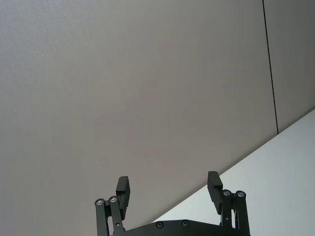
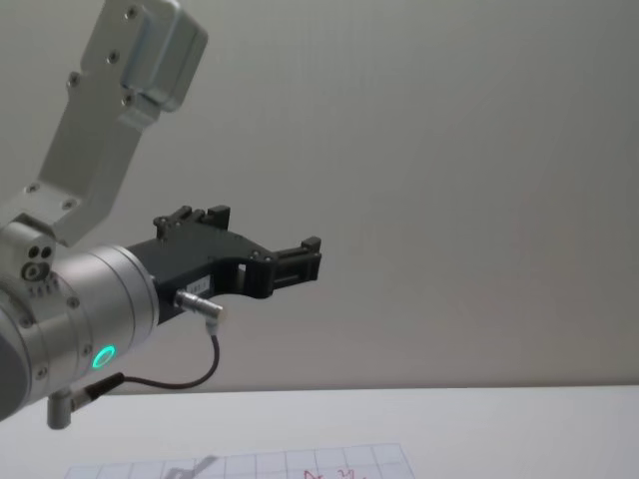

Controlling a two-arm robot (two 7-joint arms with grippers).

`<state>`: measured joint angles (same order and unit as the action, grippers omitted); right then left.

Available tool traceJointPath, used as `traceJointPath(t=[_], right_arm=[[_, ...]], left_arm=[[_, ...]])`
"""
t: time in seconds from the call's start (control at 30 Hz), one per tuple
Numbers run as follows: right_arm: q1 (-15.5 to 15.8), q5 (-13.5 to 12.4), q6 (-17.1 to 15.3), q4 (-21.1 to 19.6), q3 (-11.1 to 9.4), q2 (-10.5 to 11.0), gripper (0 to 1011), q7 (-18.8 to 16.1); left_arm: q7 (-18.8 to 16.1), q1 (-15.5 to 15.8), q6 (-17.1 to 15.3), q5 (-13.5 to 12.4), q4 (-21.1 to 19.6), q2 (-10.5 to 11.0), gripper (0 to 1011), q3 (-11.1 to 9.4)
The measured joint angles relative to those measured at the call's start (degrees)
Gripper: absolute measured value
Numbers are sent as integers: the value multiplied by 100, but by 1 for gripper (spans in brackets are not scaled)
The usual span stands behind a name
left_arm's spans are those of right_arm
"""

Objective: Use the one hand to pick up the stamp and affix it onto the A4 paper.

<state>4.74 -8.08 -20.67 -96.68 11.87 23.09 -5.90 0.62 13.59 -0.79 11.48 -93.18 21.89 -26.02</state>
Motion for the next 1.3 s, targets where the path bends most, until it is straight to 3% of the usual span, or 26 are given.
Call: traceJointPath(t=[0.6,1.03,1.3], right_arm=[[-53,47,-31,62,13,-33,225,-42],[-172,-124,252,53,11,-130,219,-266],[-402,-289,606,23,96,-326,219,-661]], left_arm=[[0,0,0,0,0,0,1001,0],[0,0,0,0,0,0,1001,0],[0,0,0,0,0,0,1001,0]])
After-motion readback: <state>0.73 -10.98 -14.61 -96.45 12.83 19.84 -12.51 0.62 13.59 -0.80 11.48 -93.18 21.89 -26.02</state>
